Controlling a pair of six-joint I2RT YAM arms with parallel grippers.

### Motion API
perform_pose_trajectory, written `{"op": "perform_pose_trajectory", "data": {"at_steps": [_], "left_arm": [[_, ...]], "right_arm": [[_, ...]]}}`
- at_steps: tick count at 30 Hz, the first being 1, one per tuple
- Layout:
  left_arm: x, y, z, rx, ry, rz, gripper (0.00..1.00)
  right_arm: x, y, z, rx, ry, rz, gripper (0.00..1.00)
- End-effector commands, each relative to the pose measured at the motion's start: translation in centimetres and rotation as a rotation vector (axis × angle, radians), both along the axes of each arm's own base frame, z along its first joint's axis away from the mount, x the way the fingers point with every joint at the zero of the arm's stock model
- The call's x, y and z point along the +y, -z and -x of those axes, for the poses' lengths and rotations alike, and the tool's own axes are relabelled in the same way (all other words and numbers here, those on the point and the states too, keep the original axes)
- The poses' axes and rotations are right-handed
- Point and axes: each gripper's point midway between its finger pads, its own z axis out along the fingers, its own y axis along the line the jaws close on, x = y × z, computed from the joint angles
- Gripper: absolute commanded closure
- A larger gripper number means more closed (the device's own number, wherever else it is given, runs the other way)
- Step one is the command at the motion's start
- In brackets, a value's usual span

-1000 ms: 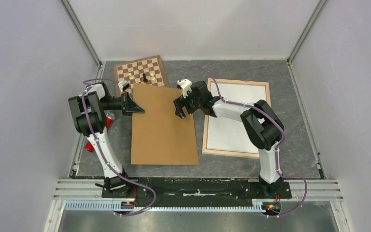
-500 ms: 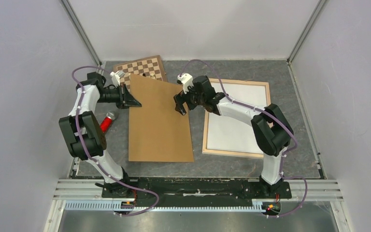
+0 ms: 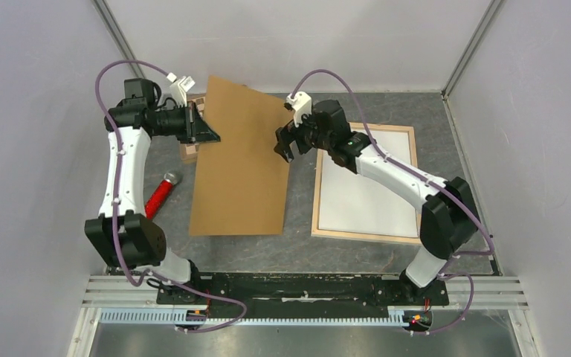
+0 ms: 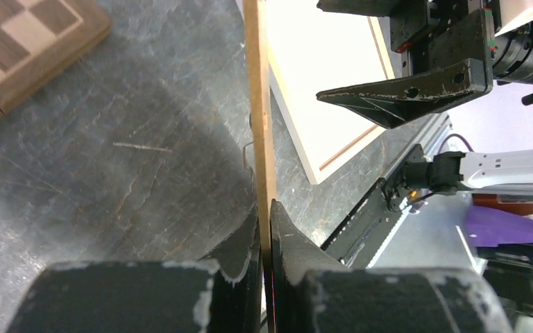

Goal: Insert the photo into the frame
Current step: Pick up the photo frame item at the center of the board, then turn over the photo frame item on the photo frame.

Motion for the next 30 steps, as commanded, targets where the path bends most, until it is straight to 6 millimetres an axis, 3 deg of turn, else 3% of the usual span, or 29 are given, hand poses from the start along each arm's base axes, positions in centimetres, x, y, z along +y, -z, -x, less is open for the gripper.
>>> {"op": "perform_pose_trajectory", "data": {"at_steps": [1,9,17,21,30], "left_arm": [[-1.7,-5.6,0.5,-0.16,-0.026,-0.049,0.98],[-5.5,-9.8,1.1,-0.32,0.01,-0.153,0.98],[-7.2,-11.5,0.1,-0.365,-0.057,-0.211,0.98],[-7.1,-11.1,-0.9,-0.384,-0.106,-0.318,0.98],[-7.9,-8.5,-4.3,-0.368,-0.312,-0.484,0.98]], "right_arm": [[-1.2,-7.4,0.1,-0.131,0.035,-0.073,0.02],[-5.7,-12.9,-0.1,-0.195,0.135,-0.164,0.02],[-8.9,-14.7,0.8,-0.199,0.187,-0.246,0.02],[-9.1,-15.2,1.3,-0.15,0.174,-0.327,0.02],[-6.5,-13.8,3.1,-0.013,0.065,-0.447,0.02]]}}
